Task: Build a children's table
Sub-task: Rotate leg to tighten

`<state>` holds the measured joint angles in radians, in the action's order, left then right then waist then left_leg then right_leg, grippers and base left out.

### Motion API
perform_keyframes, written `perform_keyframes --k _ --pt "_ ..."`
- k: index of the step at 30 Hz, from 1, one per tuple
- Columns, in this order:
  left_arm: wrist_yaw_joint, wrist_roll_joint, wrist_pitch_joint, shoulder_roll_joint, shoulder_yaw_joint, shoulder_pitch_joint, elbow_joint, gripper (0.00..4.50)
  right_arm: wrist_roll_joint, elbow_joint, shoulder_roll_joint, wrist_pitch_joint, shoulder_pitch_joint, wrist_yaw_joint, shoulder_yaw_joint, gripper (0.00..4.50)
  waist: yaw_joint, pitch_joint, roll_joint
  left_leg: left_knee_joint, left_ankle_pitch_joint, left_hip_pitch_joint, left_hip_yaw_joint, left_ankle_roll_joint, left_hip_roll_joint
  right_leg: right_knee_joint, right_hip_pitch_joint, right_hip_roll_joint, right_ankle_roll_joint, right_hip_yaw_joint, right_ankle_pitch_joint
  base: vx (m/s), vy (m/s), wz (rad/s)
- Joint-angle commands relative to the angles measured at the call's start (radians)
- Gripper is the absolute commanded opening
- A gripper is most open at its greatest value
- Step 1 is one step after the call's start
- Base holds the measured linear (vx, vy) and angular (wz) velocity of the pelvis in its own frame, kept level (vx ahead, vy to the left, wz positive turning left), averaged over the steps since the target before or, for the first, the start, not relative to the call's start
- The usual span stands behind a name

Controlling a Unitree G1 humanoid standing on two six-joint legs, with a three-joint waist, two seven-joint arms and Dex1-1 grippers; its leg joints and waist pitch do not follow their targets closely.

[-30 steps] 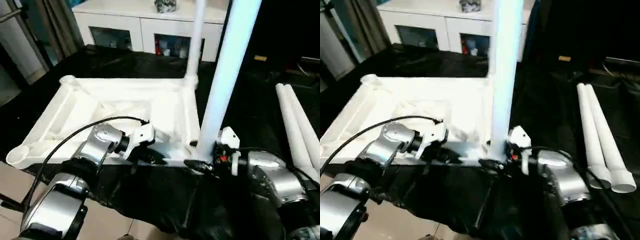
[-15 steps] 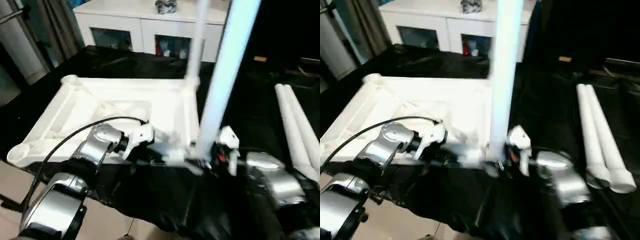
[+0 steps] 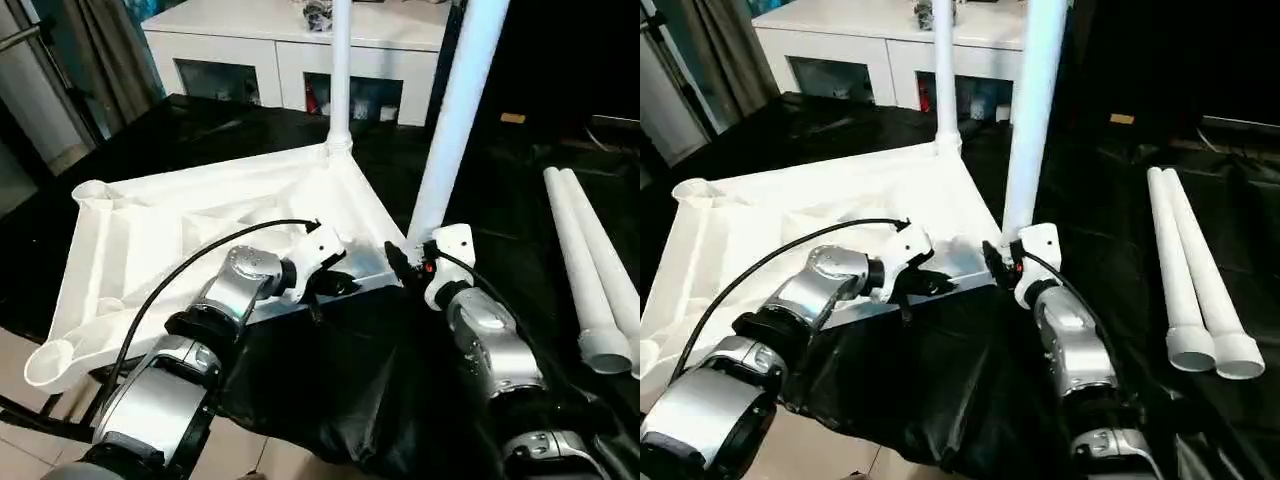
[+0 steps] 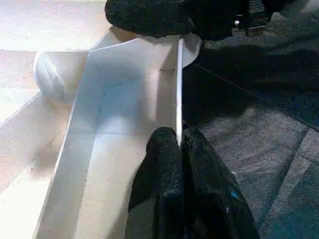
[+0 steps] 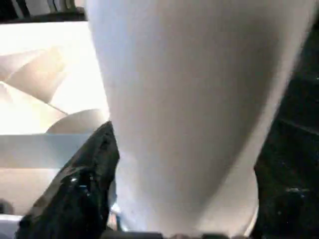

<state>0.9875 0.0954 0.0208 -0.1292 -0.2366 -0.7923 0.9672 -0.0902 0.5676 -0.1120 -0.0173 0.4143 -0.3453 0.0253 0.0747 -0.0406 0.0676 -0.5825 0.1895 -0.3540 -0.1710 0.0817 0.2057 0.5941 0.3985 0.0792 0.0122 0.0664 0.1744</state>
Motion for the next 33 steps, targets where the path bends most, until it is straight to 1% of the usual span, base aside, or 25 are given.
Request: perform_keyframes --k 1,3,6,7,8,9,10,11,12,13,15,16,19,20,22,23,24,25,26,27,28,30,31,32,33 --pt "0.006 -0.012 -0.021 0.002 0.006 -0.005 -0.022 0.00 -0.014 0.012 0.016 -0.019 -0.014 -0.082 -0.056 3.74 -0.004 0.055 -0.012 0.071 0.229 -0.003 0.001 -0.052 0.011 -0.082 -0.053 0.059 0.192 -0.037 0.261 0.000 0.000 0.00" --pt "0.051 -0.016 -0.043 -0.016 0.000 0.004 -0.031 0.00 -0.025 -0.008 -0.005 -0.021 -0.021 -0.138 -0.062 3.82 -0.005 0.056 -0.012 0.071 0.220 -0.005 0.002 -0.056 0.011 -0.081 -0.055 0.059 0.196 -0.037 0.250 0.000 0.000 0.00" --pt "0.113 -0.010 -0.077 -0.052 -0.016 0.013 -0.036 0.00 -0.045 -0.047 -0.056 -0.014 -0.040 -0.274 -0.089 3.82 -0.006 0.060 -0.011 0.067 0.182 -0.009 0.002 -0.075 0.013 -0.074 -0.059 0.057 0.211 -0.035 0.186 0.000 0.000 0.00" --pt "0.144 -0.011 -0.086 -0.065 -0.021 0.016 -0.039 0.00 -0.057 -0.068 -0.078 -0.016 -0.051 -0.334 -0.100 3.82 -0.006 0.062 -0.011 0.063 0.152 -0.013 0.001 -0.091 0.014 -0.067 -0.061 0.056 0.228 -0.033 0.130 0.000 0.000 0.00" --pt "0.157 -0.012 -0.089 -0.070 -0.022 0.017 -0.040 0.00 -0.062 -0.077 -0.086 -0.017 -0.055 -0.358 -0.105 3.82 -0.006 0.062 -0.011 0.063 0.152 -0.013 0.001 -0.091 0.014 -0.067 -0.061 0.056 0.228 -0.033 0.130 0.000 0.000 0.00" --pt "0.183 -0.013 -0.098 -0.081 -0.026 0.019 -0.041 0.00 -0.076 -0.097 -0.106 -0.024 -0.064 -0.412 -0.114 3.82 -0.003 0.065 -0.010 0.059 0.140 -0.012 0.000 -0.102 0.014 -0.065 -0.062 0.056 0.237 -0.032 0.106 0.000 0.000 0.00" --pt "0.227 -0.019 -0.106 -0.096 -0.031 0.023 -0.046 0.00 -0.095 -0.135 -0.143 -0.040 -0.081 -0.501 -0.136 3.82 -0.001 0.065 -0.009 0.058 0.127 -0.013 -0.001 -0.114 0.017 -0.061 -0.061 0.055 0.246 -0.032 0.079 0.000 0.000 0.00" --pt "0.229 -0.019 -0.107 -0.097 -0.031 0.023 -0.046 0.00 -0.095 -0.137 -0.145 -0.041 -0.082 -0.504 -0.137 3.82 -0.001 0.064 -0.010 0.058 0.128 -0.015 -0.001 -0.121 0.019 -0.060 -0.061 0.056 0.254 -0.030 0.072 0.000 0.000 0.00" --pt "0.254 -0.021 -0.114 -0.106 -0.034 0.025 -0.048 0.00 -0.104 -0.158 -0.167 -0.047 -0.092 -0.556 -0.149 3.82 0.000 0.063 -0.009 0.058 0.136 -0.015 -0.001 -0.123 0.018 -0.061 -0.061 0.056 0.256 -0.030 0.082 0.000 0.000 0.00" --pt "0.304 -0.023 -0.121 -0.122 -0.043 0.031 -0.055 0.00 -0.118 -0.189 -0.206 -0.058 -0.108 -0.638 -0.169 3.82 0.003 0.062 -0.010 0.059 0.149 -0.012 -0.002 -0.123 0.021 -0.063 -0.059 0.058 0.256 -0.030 0.103 0.000 0.000 0.00" --pt "0.334 -0.021 -0.130 -0.133 -0.052 0.034 -0.060 0.00 -0.123 -0.205 -0.232 -0.060 -0.116 -0.686 -0.182 3.82 0.009 0.062 -0.012 0.059 0.159 -0.012 -0.002 -0.121 0.022 -0.065 -0.059 0.059 0.254 -0.032 0.127 0.000 0.000 0.00" --pt "0.357 -0.020 -0.133 -0.141 -0.058 0.037 -0.063 0.00 -0.120 -0.211 -0.249 -0.046 -0.120 -0.712 -0.190 3.82 0.012 0.062 -0.011 0.060 0.165 -0.009 -0.003 -0.114 0.024 -0.066 -0.054 0.060 0.254 -0.033 0.146 0.000 0.000 0.00" --pt "0.396 -0.017 -0.148 -0.152 -0.067 0.041 -0.064 0.00 -0.118 -0.217 -0.282 -0.042 -0.123 -0.773 -0.203 3.82 0.017 0.059 -0.012 0.062 0.178 -0.009 -0.002 -0.099 0.024 -0.068 -0.054 0.061 0.247 -0.034 0.179 0.000 0.000 0.00" --pt "0.435 -0.021 -0.152 -0.159 -0.075 0.048 -0.072 0.00 -0.120 -0.228 -0.312 -0.048 -0.128 -0.829 -0.218 3.66 0.022 0.060 -0.012 0.061 0.183 -0.006 -0.002 -0.095 0.025 -0.069 -0.053 0.061 0.246 -0.035 0.183 0.000 0.000 0.00" --pt "0.464 -0.027 -0.148 -0.163 -0.081 0.055 -0.084 0.00 -0.123 -0.238 -0.325 -0.060 -0.130 -0.856 -0.228 3.49 0.023 0.061 -0.013 0.060 0.167 -0.010 -0.002 -0.099 0.024 -0.064 -0.055 0.061 0.248 -0.035 0.157 0.000 0.000 0.00" --pt "0.464 -0.027 -0.148 -0.163 -0.081 0.055 -0.084 0.00 -0.123 -0.238 -0.325 -0.060 -0.130 -0.856 -0.228 3.46 0.024 0.062 -0.013 0.060 0.160 -0.010 -0.001 -0.101 0.025 -0.063 -0.055 0.061 0.251 -0.035 0.145 0.000 0.000 0.00" --pt "0.476 -0.029 -0.146 -0.165 -0.083 0.057 -0.090 0.00 -0.126 -0.247 -0.333 -0.070 -0.133 -0.872 -0.236 3.28 0.024 0.062 -0.013 0.060 0.158 -0.009 -0.001 -0.100 0.025 -0.062 -0.055 0.061 0.253 -0.035 0.141 0.000 0.000 0.00" --pt "0.476 -0.029 -0.146 -0.165 -0.083 0.058 -0.091 0.00 -0.127 -0.248 -0.333 -0.071 -0.133 -0.873 -0.237 3.28 0.025 0.062 -0.013 0.059 0.155 -0.009 -0.002 -0.103 0.025 -0.062 -0.055 0.060 0.254 -0.035 0.133 0.000 0.000 0.00" --pt "0.481 -0.029 -0.146 -0.166 -0.082 0.057 -0.092 0.00 -0.128 -0.256 -0.336 -0.080 -0.136 -0.881 -0.243 3.09 0.026 0.063 -0.012 0.059 0.150 -0.010 -0.001 -0.104 0.024 -0.061 -0.056 0.060 0.255 -0.034 0.130 0.000 0.000 0.00" --pt "0.480 -0.031 -0.145 -0.166 -0.081 0.056 -0.091 0.00 -0.129 -0.258 -0.333 -0.083 -0.136 -0.878 -0.242 3.05 0.026 0.063 -0.013 0.058 0.152 -0.010 -0.002 -0.103 0.024 -0.062 -0.055 0.061 0.253 -0.034 0.135 0.000 0.000 0.00" --pt "0.478 -0.032 -0.143 -0.166 -0.080 0.056 -0.091 0.00 -0.130 -0.259 -0.328 -0.086 -0.137 -0.869 -0.240 2.92 0.027 0.063 -0.012 0.058 0.154 -0.009 -0.002 -0.100 0.023 -0.063 -0.055 0.061 0.251 -0.034 0.146 0.000 0.000 0.00" --pt "0.473 -0.033 -0.138 -0.165 -0.076 0.054 -0.090 0.00 -0.133 -0.260 -0.319 -0.096 -0.137 -0.855 -0.234 2.85 0.027 0.062 -0.013 0.059 0.156 -0.010 -0.001 -0.097 0.023 -0.064 -0.055 0.061 0.248 -0.033 0.156 0.000 0.000 0.00" --pt "0.451 -0.035 -0.130 -0.161 -0.068 0.050 -0.084 0.00 -0.131 -0.254 -0.303 -0.104 -0.135 -0.822 -0.224 2.82 0.027 0.062 -0.011 0.060 0.159 -0.009 -0.001 -0.092 0.024 -0.064 -0.053 0.061 0.245 -0.034 0.165 0.000 0.000 0.00" --pt "0.442 -0.035 -0.128 -0.158 -0.064 0.048 -0.081 0.00 -0.130 -0.251 -0.298 -0.106 -0.135 -0.810 -0.221 2.79 0.027 0.061 -0.012 0.061 0.168 -0.009 -0.001 -0.087 0.023 -0.066 -0.054 0.061 0.241 -0.033 0.183 0.000 0.000 0.00" --pt "0.395 -0.029 -0.110 -0.149 -0.053 0.038 -0.069 0.00 -0.122 -0.230 -0.273 -0.115 -0.127 -0.751 -0.204 2.79 0.027 0.060 -0.013 0.061 0.173 -0.009 -0.001 -0.084 0.023 -0.067 -0.053 0.060 0.239 -0.033 0.191 0.000 0.000 0.00"
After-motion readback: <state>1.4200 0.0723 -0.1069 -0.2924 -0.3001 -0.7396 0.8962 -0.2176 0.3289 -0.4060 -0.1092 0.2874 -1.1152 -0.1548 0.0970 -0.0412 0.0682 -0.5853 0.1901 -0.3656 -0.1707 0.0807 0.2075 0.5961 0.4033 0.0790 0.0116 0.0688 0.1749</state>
